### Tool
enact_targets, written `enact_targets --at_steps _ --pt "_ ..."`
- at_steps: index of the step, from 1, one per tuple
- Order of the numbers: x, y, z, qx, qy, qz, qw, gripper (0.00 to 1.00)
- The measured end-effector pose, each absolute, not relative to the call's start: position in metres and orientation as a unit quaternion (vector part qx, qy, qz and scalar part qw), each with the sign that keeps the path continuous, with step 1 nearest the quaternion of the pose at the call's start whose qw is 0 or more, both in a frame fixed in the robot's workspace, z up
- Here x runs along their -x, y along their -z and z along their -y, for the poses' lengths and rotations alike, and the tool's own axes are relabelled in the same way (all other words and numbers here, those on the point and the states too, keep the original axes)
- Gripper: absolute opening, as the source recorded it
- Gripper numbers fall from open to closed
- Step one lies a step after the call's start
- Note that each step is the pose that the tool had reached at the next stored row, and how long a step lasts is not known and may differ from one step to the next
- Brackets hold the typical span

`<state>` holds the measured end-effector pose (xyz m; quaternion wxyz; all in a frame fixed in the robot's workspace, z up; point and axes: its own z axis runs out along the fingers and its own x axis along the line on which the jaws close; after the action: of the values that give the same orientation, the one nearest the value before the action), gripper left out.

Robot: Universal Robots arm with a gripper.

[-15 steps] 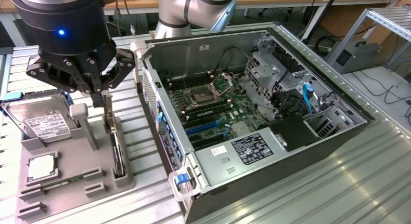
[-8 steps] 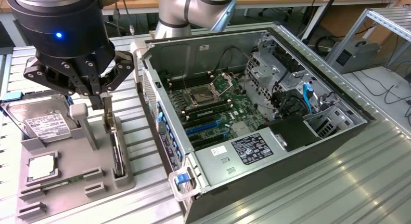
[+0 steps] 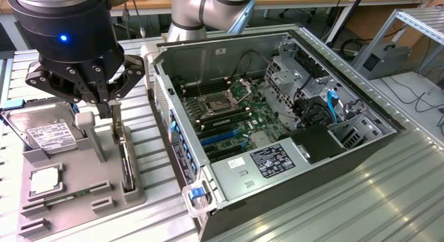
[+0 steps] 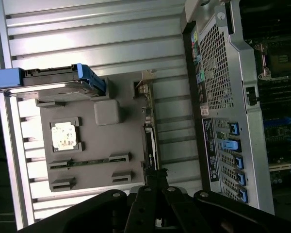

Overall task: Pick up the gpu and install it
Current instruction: 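Pick up the gpu and move the gpu toward the slot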

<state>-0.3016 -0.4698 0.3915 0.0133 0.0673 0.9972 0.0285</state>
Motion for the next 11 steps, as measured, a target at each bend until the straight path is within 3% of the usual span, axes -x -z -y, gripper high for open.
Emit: enact_targets --at_steps 3,8,11 --pt "0.3015 -0.3915 0.4698 -0.067 -0.029 -0.997 0.013 0.11" --pt "0.3016 -0.3915 0.4699 -0.067 -0.029 -0.997 0.013 0.36" --pt "0.3015 -0.3915 0.4698 -0.067 -0.029 -0.997 0.013 0.42"
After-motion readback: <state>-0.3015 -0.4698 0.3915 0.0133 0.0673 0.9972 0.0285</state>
